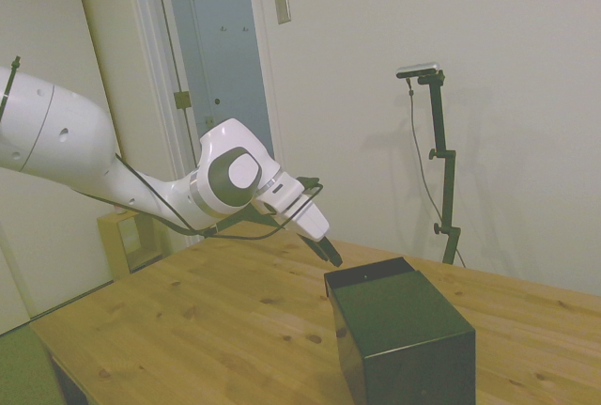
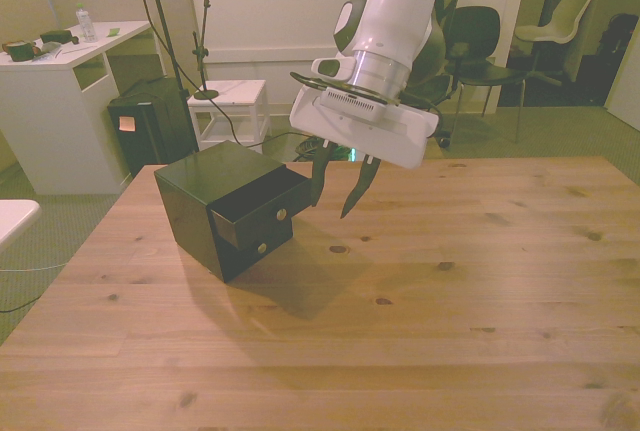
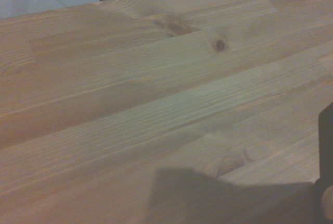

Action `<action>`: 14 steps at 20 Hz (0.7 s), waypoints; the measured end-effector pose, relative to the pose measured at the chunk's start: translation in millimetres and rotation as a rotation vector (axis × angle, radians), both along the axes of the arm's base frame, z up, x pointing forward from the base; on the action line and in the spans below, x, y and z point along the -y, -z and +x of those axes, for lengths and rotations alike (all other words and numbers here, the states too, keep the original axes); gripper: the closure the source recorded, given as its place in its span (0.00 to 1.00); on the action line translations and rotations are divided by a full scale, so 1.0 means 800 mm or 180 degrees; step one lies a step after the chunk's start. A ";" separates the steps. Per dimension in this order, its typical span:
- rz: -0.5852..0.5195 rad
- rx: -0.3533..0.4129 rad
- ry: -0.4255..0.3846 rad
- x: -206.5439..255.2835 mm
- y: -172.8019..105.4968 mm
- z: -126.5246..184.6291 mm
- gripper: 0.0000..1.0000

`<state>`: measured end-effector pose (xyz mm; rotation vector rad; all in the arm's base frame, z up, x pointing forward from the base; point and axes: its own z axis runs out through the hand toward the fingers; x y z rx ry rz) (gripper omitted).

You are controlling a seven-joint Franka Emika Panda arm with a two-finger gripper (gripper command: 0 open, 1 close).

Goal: Close the top drawer

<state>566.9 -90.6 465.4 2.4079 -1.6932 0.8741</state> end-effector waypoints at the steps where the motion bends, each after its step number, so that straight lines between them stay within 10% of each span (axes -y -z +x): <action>1: -0.0007 0.0002 0.0007 0.001 -0.001 0.000 1.00; 14: -0.0083 -0.0001 0.0107 0.014 -0.003 -0.002 1.00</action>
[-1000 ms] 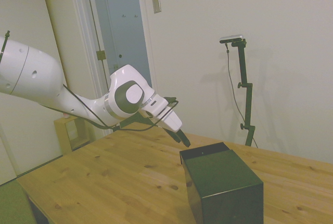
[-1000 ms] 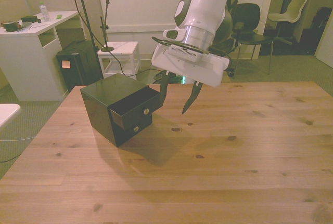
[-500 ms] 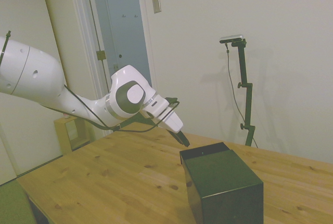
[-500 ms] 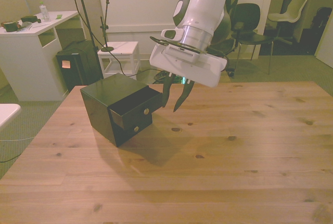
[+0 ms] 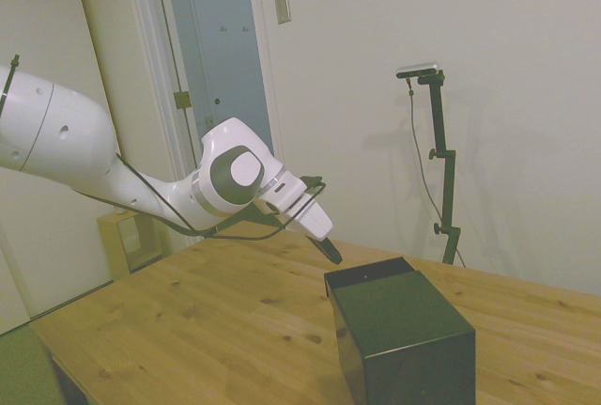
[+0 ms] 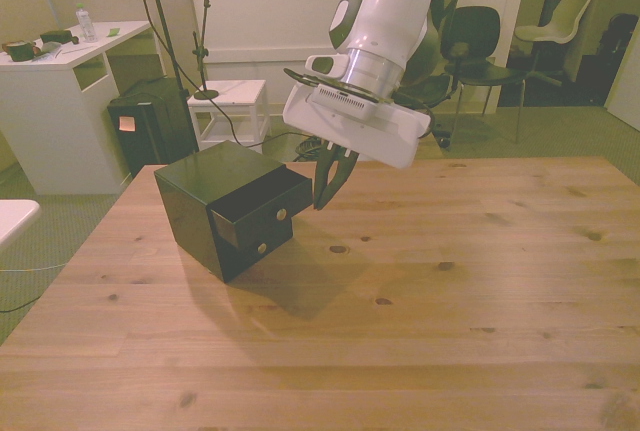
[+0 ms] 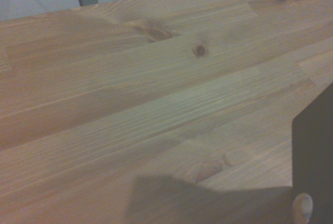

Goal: Close the top drawer

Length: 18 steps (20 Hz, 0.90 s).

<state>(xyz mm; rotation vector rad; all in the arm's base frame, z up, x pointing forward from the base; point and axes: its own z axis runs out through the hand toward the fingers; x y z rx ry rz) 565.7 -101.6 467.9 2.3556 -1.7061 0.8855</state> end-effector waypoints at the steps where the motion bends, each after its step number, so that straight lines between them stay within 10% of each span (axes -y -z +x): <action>1: -0.0015 -0.0007 0.0016 0.002 0.000 0.000 1.00; 18: -0.0164 -0.0240 0.0358 0.020 0.008 -0.011 1.00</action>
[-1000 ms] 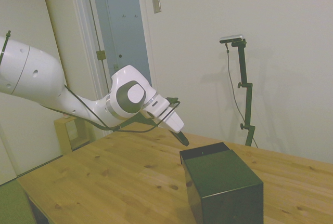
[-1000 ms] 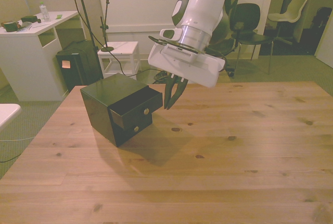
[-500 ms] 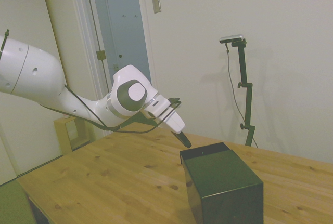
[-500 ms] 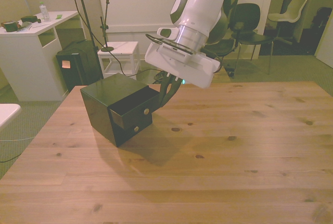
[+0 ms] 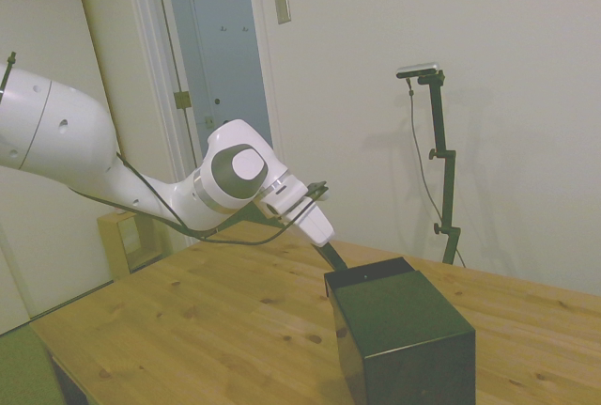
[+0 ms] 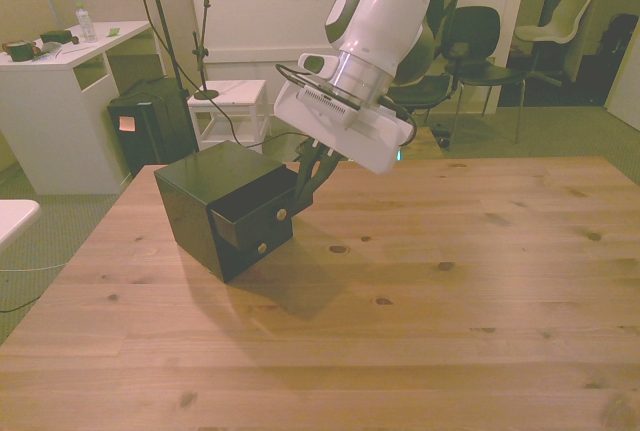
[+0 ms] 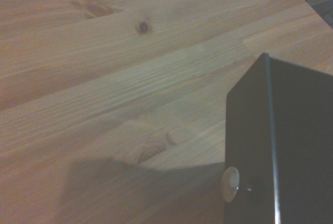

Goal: Close the top drawer

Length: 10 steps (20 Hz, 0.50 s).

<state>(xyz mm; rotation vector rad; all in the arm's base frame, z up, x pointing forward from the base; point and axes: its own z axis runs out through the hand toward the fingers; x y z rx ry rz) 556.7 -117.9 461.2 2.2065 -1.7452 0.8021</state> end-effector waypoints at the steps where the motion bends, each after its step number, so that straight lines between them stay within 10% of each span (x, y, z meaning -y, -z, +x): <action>1: -0.0002 -0.0002 0.0014 0.001 0.000 0.000 1.00; 10: -0.0037 -0.0051 0.0124 -0.002 0.003 -0.003 1.00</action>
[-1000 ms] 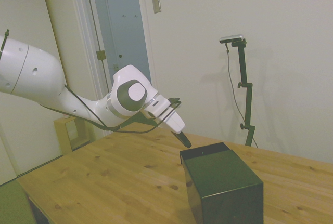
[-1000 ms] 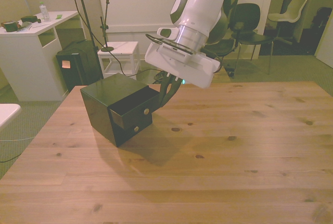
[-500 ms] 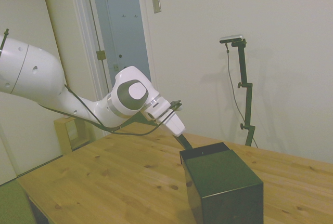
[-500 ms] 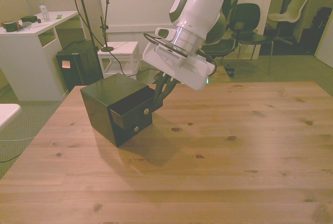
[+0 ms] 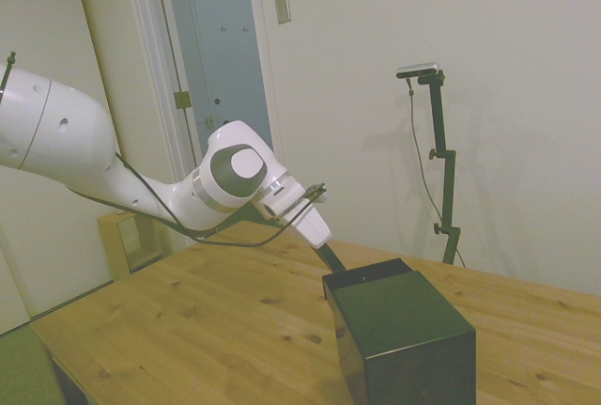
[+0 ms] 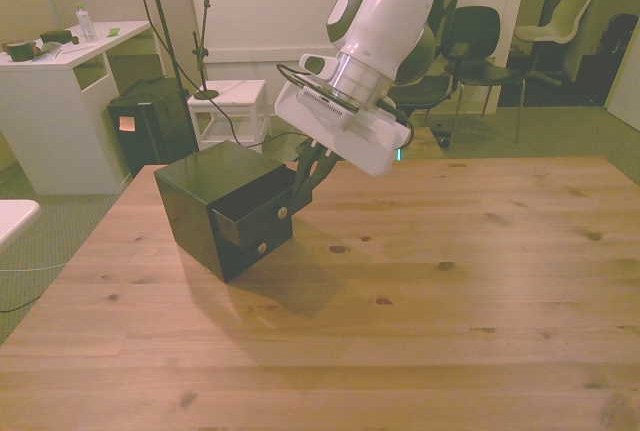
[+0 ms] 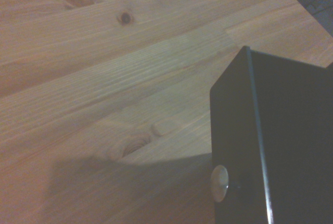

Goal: Close the top drawer

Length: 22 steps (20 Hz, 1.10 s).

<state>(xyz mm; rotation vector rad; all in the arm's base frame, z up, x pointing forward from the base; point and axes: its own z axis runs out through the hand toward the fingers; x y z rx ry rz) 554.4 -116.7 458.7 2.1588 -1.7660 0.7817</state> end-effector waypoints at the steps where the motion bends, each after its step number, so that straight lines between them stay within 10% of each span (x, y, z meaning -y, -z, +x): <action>1: 0.0000 -0.0004 0.0013 0.000 0.000 0.000 1.00; 22: -0.0253 0.0220 -0.0037 0.027 -0.015 0.005 1.00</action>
